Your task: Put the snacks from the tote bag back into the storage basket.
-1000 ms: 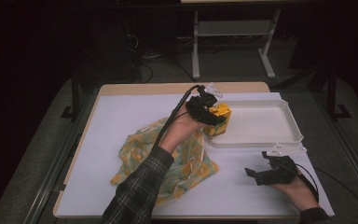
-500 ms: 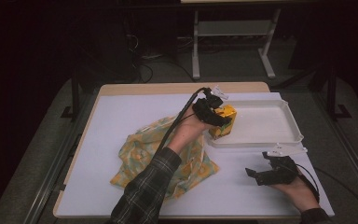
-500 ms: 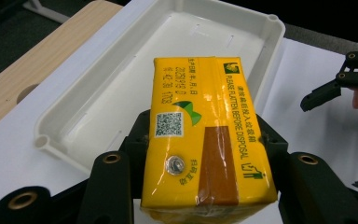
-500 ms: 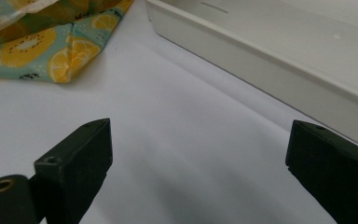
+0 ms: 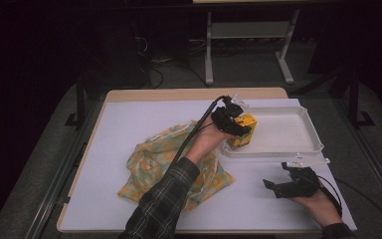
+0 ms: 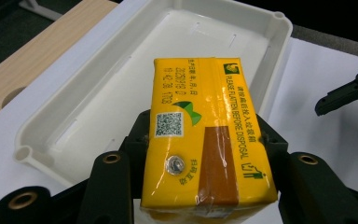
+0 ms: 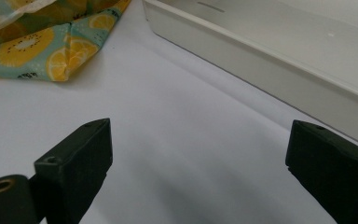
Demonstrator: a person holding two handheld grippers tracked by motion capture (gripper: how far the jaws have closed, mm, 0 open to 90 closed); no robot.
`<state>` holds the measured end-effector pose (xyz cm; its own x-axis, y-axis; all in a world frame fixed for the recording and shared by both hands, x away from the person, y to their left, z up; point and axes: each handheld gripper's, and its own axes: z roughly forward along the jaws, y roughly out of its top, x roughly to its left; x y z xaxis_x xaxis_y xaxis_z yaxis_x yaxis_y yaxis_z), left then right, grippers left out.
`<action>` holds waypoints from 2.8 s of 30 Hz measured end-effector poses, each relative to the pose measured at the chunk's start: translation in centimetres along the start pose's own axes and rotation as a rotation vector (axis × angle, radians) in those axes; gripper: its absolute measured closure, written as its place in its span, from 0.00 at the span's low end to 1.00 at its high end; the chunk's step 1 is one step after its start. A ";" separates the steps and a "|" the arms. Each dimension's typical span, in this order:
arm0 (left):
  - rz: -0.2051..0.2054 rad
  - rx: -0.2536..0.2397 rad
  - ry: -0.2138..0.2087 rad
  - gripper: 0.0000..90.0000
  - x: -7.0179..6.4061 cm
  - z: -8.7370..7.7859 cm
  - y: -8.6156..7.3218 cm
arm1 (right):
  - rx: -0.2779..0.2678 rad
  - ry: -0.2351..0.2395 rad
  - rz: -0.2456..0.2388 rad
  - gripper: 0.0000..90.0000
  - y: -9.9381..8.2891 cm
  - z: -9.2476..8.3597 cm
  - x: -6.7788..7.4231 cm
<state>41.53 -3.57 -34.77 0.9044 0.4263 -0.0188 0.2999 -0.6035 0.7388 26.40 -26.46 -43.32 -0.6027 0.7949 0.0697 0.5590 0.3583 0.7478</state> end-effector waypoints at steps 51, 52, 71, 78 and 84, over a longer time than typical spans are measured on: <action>-0.052 0.088 0.020 0.57 0.1 1.7 -2.8 | -0.003 0.003 -0.015 0.08 0.2 0.1 0.1; -0.052 0.088 0.020 0.57 0.1 1.7 -2.8 | -0.003 0.003 -0.015 0.08 0.2 0.1 0.1; -0.014 0.089 0.018 0.24 0.2 -2.9 -3.4 | 0.011 0.005 -0.018 0.08 0.1 0.3 0.1; -0.005 0.101 0.009 0.18 0.3 -5.3 -5.1 | 0.019 0.004 -0.021 0.08 0.1 0.3 0.2; -0.005 0.070 0.029 0.17 0.1 -7.5 -6.5 | 0.019 0.001 -0.020 0.08 0.1 0.2 0.3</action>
<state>37.38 5.47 -34.47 0.8941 0.4479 -0.0019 0.3253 -0.6465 0.6901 26.42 -26.08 -43.40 -0.6144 0.7871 0.0551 0.5573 0.3834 0.7365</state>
